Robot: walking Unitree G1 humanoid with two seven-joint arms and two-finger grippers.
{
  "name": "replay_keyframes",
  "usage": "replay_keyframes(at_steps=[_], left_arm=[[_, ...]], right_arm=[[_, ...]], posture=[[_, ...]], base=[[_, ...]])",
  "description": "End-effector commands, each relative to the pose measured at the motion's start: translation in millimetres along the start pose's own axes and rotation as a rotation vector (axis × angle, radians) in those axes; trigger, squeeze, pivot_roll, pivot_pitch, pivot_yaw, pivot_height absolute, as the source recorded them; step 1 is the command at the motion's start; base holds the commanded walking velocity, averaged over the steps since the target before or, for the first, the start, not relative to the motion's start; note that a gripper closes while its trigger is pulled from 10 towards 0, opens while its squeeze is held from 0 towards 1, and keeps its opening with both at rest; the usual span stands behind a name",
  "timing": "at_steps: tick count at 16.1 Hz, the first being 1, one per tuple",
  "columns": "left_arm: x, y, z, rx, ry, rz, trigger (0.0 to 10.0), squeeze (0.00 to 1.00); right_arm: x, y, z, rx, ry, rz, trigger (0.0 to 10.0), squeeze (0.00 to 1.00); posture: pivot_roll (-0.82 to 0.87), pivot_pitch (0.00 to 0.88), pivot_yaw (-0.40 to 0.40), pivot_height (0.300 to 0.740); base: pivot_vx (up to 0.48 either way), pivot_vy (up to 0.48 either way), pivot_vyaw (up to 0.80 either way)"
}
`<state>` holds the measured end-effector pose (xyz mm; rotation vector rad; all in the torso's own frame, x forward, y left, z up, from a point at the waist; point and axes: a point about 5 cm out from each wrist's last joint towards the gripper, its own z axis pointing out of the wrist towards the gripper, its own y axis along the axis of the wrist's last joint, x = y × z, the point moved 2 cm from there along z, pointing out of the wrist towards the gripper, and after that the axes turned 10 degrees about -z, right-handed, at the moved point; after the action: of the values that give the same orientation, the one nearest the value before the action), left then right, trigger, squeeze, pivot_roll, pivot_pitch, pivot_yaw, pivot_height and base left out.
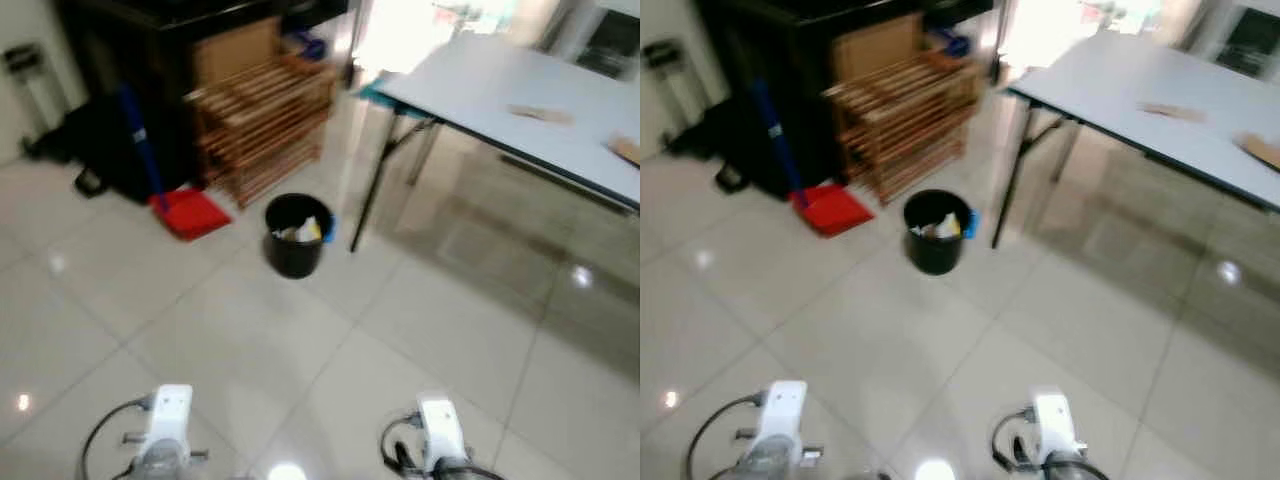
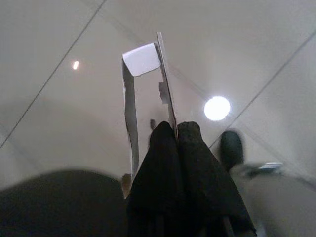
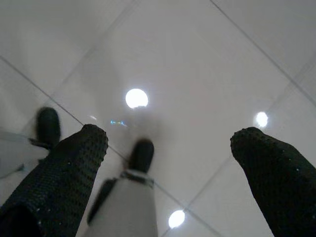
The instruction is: Picking trash to rubbish bin
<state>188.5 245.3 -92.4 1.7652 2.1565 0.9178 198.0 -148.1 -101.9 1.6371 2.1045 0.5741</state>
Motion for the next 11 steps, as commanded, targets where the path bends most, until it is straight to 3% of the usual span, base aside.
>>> replay_keyframes(at_steps=[1,5,11], left_arm=[[-7.5,5.1,-0.1,-0.015,-0.008,0.001,10.0,0.0],[-6.8,5.7,0.1,-0.014,-0.004,0.003,10.0,0.0],[-7.1,6.8,0.3,-0.013,-0.001,0.001,10.0,0.0]], right_arm=[[-6.5,-11.8,-2.2,0.03,-0.011,0.011,10.0,0.0],[-6.0,-9.6,-2.0,0.01,-0.01,0.052,10.0,0.0],[-5.9,-9.5,-1.9,0.014,-0.01,0.044,10.0,0.0]], posture=[[-0.01,0.084,-0.066,0.74],[-0.01,0.083,-0.064,0.74],[-0.01,0.078,-0.062,0.74]], base=[[0.442,0.0,0.0],[0.449,0.0,0.0],[0.449,0.0,0.0]])
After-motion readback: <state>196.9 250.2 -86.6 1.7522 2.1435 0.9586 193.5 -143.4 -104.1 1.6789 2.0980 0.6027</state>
